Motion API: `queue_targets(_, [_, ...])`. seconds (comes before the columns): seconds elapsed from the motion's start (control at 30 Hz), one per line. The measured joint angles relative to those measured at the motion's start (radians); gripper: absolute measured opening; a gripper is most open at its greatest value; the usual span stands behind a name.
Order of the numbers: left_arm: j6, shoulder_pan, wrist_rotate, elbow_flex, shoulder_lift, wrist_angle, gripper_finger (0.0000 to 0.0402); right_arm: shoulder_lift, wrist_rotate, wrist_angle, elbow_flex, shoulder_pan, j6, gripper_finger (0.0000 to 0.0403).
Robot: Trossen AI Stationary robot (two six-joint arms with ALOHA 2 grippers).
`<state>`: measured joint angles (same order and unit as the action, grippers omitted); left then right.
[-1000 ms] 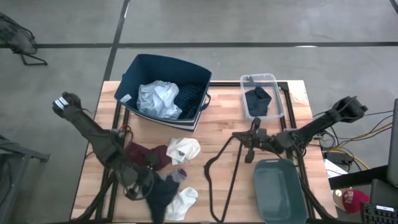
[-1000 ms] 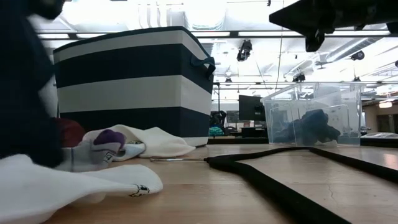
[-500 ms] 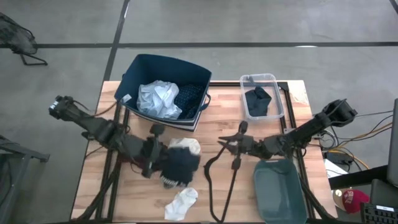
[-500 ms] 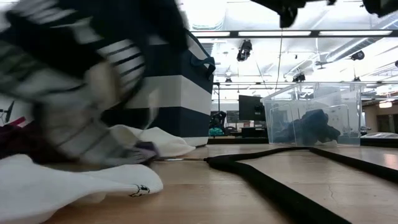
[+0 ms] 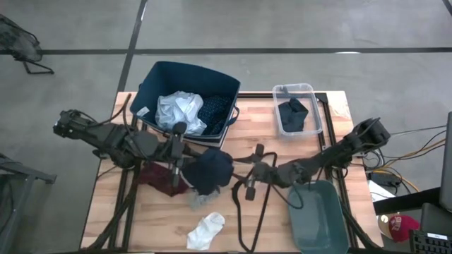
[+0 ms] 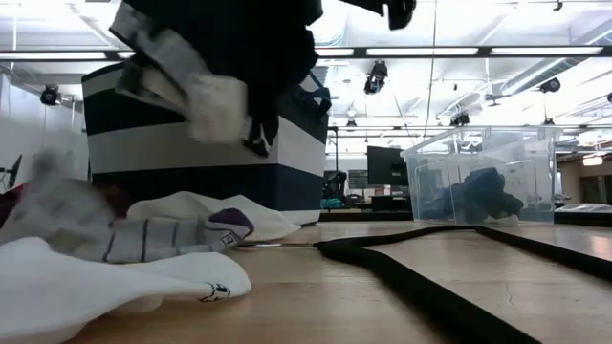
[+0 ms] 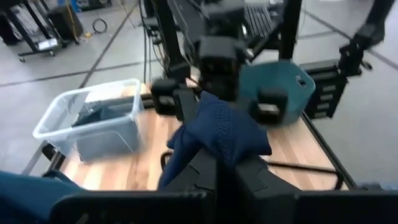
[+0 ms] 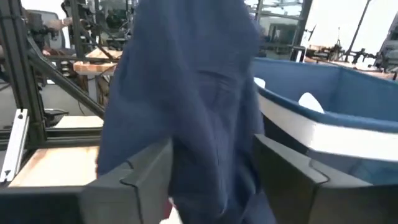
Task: Pick & Place Cloths
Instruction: Put the black boxer into the transparent bin
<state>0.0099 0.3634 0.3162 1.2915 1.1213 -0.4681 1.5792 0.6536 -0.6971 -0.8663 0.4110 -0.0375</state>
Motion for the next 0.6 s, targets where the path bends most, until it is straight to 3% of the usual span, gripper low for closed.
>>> queue_targets(0.27, [0.057, -0.019, 0.019, -0.003, 0.002, 0.043, 0.0016, 0.117, -0.025, 0.021, -0.133, 0.000, -0.097, 0.0284])
queue_targets(0.6, [0.062, -0.019, -0.011, -0.004, 0.078, 0.100, 0.0017, 0.248, -0.051, 0.021, -0.319, -0.001, -0.213, 0.0308])
